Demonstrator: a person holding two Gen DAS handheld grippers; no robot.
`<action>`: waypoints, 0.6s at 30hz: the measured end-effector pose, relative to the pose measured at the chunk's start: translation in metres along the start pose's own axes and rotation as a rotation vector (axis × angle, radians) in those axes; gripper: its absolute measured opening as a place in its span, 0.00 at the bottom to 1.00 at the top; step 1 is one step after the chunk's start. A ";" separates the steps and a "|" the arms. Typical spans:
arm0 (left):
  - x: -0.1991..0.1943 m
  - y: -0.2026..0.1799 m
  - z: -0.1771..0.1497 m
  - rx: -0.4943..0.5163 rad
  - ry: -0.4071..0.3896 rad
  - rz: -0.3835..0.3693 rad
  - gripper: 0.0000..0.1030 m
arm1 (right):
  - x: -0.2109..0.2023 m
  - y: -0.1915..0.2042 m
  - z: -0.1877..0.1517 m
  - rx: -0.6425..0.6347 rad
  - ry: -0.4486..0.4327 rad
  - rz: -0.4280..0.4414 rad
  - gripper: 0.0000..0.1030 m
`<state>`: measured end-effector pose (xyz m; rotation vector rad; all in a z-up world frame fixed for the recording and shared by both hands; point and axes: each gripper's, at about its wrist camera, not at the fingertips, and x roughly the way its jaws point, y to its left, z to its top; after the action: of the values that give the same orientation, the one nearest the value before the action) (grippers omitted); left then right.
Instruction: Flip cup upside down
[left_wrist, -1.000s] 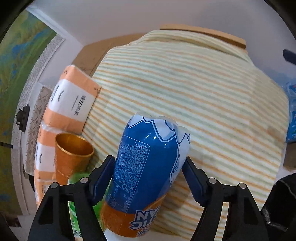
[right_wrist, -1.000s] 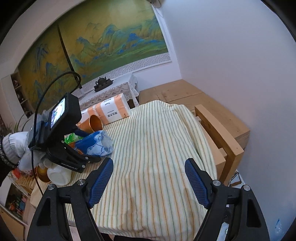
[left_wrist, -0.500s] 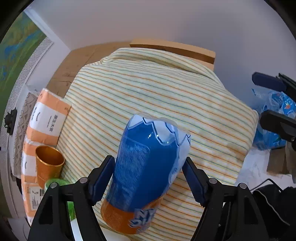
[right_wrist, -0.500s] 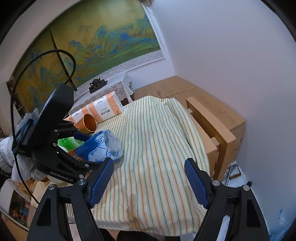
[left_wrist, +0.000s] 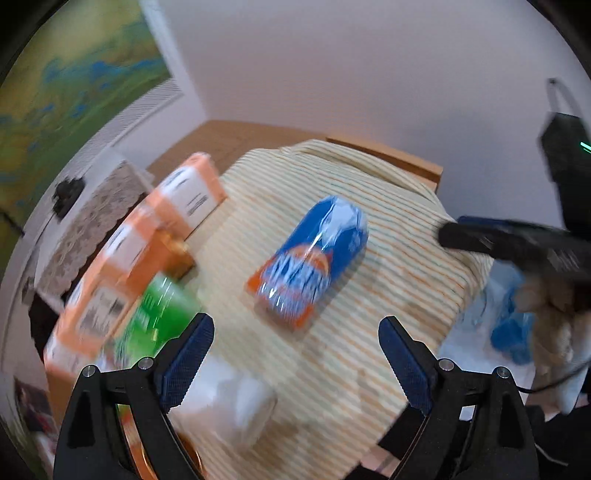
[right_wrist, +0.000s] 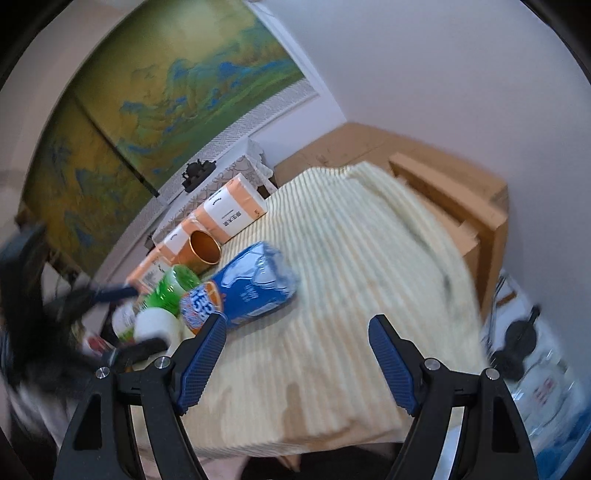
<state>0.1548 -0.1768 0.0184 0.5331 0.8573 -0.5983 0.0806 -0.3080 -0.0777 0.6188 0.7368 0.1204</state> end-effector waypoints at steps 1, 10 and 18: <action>-0.006 0.002 -0.010 -0.016 -0.009 -0.004 0.90 | 0.004 0.002 -0.001 0.030 0.011 0.012 0.74; -0.056 0.020 -0.119 -0.199 -0.104 0.035 0.90 | 0.057 0.034 0.006 0.273 0.016 -0.080 0.74; -0.078 0.036 -0.177 -0.347 -0.157 0.014 0.90 | 0.094 0.037 0.013 0.457 0.054 -0.077 0.74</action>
<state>0.0452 -0.0158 -0.0078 0.1746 0.7862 -0.4593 0.1632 -0.2546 -0.1048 1.0231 0.8461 -0.1067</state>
